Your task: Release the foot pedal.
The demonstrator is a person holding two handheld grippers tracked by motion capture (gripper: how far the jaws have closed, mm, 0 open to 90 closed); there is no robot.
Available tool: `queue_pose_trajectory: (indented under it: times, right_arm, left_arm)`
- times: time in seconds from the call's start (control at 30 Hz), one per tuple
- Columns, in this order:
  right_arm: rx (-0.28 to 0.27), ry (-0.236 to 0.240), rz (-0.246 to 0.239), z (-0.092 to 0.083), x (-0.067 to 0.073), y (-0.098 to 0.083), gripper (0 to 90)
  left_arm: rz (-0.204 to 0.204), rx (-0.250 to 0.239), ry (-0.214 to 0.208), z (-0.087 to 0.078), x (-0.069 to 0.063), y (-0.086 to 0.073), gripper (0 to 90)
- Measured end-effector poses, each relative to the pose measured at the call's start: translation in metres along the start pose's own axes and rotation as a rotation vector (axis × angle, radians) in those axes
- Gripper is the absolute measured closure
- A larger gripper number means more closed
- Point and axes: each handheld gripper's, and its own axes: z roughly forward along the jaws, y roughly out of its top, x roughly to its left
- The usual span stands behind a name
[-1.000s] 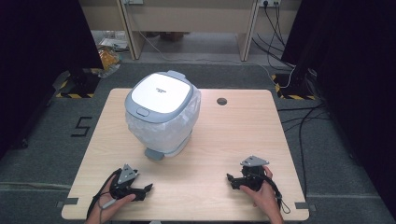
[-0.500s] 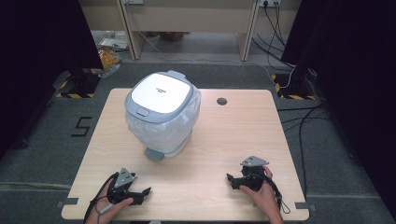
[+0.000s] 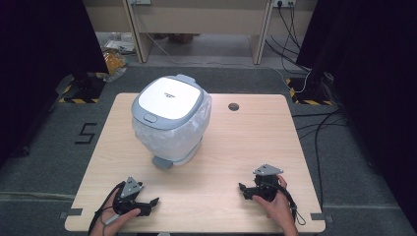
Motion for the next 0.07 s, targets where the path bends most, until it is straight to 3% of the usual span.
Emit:
queue_pose_trajectory:
  times: [0.07]
  right_arm:
    - [0.0,0.0,0.0,0.0,0.0,0.0,8.5]
  left_arm:
    - [0.0,0.0,0.0,0.0,0.0,0.0,12.5]
